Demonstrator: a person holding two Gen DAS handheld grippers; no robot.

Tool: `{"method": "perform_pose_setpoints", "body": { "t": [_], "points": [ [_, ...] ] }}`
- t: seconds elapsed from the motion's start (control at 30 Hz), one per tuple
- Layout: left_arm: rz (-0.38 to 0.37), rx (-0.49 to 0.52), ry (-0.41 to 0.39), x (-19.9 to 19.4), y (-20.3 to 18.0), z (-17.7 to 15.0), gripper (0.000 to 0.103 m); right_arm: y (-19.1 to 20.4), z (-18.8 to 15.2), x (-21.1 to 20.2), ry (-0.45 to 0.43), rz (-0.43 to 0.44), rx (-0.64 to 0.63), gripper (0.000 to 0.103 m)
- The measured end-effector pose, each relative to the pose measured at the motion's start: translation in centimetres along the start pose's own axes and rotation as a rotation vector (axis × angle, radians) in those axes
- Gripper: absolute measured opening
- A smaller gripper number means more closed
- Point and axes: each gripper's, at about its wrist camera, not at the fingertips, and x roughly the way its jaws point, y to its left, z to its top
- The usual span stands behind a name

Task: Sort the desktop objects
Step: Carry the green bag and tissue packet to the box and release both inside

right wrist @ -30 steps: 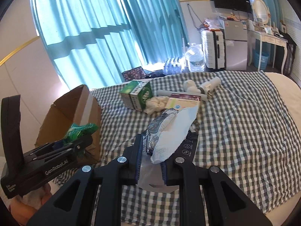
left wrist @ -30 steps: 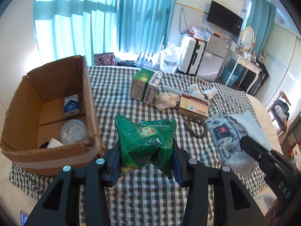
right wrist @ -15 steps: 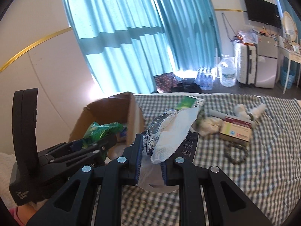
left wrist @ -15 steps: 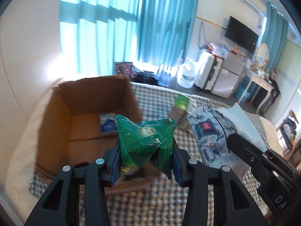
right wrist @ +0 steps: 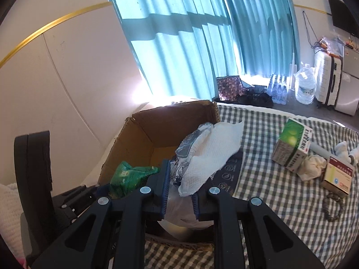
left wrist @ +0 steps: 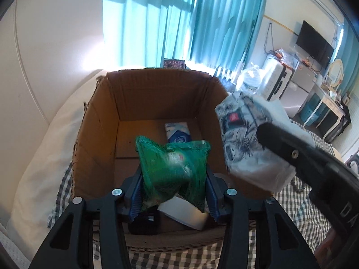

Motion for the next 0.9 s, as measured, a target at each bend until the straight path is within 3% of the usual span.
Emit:
{"method": "perform_pose_setpoints", "body": {
  "t": [0.03,0.1,0.17,0.2,0.23,0.33,0.5,0.57,0.7,0.83,0.9],
  "points": [
    [0.006,-0.004,0.007,0.2,0.2,-0.2,0.067,0.2,0.0,0.2,0.000,0.004,-0.002,0.018],
    [0.010,-0.012,0.014,0.3,0.3,-0.5,0.082,0.5,0.4,0.6,0.004,0.013,-0.006,0.026],
    [0.009,-0.021,0.015,0.2,0.2,-0.6,0.089,0.7,0.6,0.4,-0.003,0.021,0.001,0.045],
    [0.010,-0.026,0.018,0.0,0.1,-0.7,0.093,0.8,0.7,0.1,-0.012,0.025,0.006,0.050],
    [0.007,-0.028,0.018,-0.1,0.1,-0.8,0.093,0.8,0.7,-0.3,-0.023,0.028,0.012,0.055],
    [-0.004,-0.030,0.010,-1.1,-0.7,-1.0,0.094,0.8,0.7,-2.2,-0.059,0.019,0.026,0.055],
    [-0.013,-0.076,-0.008,-2.4,-0.8,-1.8,0.094,1.4,1.9,-3.9,-0.063,0.089,0.012,0.055],
    [-0.025,-0.126,0.006,-2.6,0.2,-2.3,0.095,2.0,2.5,-2.9,-0.021,0.125,0.003,0.055],
    [-0.001,-0.123,0.005,-3.0,1.0,-3.1,0.095,3.0,2.8,-1.4,0.043,0.176,0.001,0.055],
    [0.004,-0.135,0.004,-3.2,1.5,-3.0,0.095,2.7,2.7,0.3,0.136,0.142,0.060,0.075],
    [-0.001,-0.145,0.004,-3.2,1.8,-2.9,0.095,2.1,2.2,1.3,0.208,0.154,0.101,0.075]
  ]
}}
